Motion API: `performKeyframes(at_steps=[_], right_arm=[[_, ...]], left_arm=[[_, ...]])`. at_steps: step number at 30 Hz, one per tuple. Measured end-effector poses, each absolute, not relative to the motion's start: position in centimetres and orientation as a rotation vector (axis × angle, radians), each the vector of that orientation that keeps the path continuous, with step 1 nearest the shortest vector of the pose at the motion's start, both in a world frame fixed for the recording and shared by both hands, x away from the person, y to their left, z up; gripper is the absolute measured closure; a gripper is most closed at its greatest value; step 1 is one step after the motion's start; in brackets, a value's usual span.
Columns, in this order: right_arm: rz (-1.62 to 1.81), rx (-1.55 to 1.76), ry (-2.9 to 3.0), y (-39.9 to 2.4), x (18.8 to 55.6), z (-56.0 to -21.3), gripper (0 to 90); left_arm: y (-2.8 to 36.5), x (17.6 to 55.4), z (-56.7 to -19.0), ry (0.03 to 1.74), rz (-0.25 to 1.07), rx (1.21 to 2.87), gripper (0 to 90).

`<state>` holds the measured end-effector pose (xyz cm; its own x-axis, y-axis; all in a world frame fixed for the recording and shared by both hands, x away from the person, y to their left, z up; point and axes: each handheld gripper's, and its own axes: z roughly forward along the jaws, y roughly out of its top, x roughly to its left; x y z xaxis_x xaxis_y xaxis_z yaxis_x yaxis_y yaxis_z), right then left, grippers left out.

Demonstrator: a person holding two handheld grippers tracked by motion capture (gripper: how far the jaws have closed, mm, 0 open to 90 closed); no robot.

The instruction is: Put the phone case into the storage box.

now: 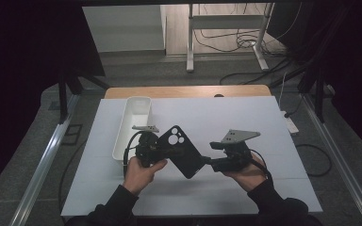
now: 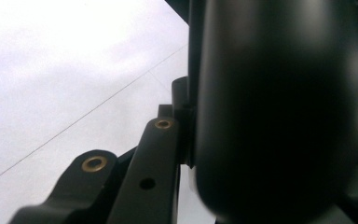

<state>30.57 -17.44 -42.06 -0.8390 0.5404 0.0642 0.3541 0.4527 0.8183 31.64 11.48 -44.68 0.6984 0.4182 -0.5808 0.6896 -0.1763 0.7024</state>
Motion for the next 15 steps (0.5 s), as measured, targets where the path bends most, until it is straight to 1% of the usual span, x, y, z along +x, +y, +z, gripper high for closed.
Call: performKeyframes(at_steps=[1,2,3,4,8,9,10,11,15], right_arm=[[1.343,0.782,2.51,-17.5,30.7,-42.1,27.1],[1.343,0.782,2.51,-17.5,30.7,-42.1,27.1],[1.346,0.786,2.527,-17.5,30.8,-42.2,23.4],[1.354,0.789,2.549,-17.6,31.0,-42.3,17.6],[1.329,0.772,2.61,-17.4,31.1,-42.7,4.8],[1.342,0.763,2.624,-17.4,31.2,-42.8,2.8],[1.342,0.763,2.624,-17.4,31.2,-42.8,2.8],[1.369,0.739,2.634,-17.3,31.2,-43.0,0.0],[1.367,0.704,2.655,-17.2,31.1,-43.1,0.0]], left_arm=[[11.5,31.7,-44.7,0.868,-0.307,1.815,86.2],[11.5,31.7,-44.7,0.868,-0.307,1.815,86.2],[11.5,31.7,-44.6,0.854,-0.302,1.828,86.2],[11.5,31.6,-44.6,0.846,-0.299,1.835,86.1],[11.5,31.6,-44.5,0.821,-0.296,1.85,86.0],[11.5,31.6,-44.5,0.811,-0.293,1.855,86.0],[11.5,31.6,-44.5,0.804,-0.291,1.86,86.0],[11.5,31.6,-44.5,0.797,-0.292,1.864,85.9],[11.4,31.6,-44.5,0.783,-0.289,1.875,85.9]])
